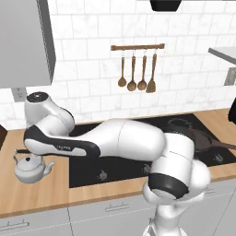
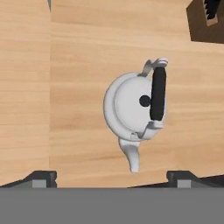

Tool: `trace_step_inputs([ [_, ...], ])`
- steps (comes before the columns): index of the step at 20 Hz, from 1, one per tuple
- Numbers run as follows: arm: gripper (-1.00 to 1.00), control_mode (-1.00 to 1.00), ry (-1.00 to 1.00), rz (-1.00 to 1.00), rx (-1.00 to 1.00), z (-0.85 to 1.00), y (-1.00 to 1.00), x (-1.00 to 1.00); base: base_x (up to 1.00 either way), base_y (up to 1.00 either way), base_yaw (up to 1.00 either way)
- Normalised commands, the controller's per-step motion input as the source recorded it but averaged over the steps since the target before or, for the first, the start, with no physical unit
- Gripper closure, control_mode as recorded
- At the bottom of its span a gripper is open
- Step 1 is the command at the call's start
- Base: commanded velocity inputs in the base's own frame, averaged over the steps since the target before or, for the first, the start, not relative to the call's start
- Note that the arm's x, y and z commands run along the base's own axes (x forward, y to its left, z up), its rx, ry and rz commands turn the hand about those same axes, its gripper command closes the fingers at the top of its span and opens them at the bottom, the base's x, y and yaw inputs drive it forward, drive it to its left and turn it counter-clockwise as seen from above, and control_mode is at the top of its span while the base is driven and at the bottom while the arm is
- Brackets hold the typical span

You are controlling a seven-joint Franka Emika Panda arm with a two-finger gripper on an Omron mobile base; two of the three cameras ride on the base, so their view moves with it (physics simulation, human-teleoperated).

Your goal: Pick the kettle from the counter and place it on a stove burner. Then turn the burner on.

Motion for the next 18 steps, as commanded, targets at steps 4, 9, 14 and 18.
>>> trace_step_inputs([
  [4,-1.0,-1.0,0.0,0.0,0.0,-0.35,0.33,0.15,0.0,0.0,0.0],
  [9,-1.0,-1.0,0.0,0.0,0.0,-0.12,0.3,0.22,0.0,0.0,0.0],
  [14,-1.0,-1.0,0.0,0.0,-0.02,0.0,0.26,0.29,0.0,0.0,0.0],
  [18,-1.0,-1.0,0.0,0.0,-0.04,-0.03,0.18,0.24,0.0,0.0,0.0],
])
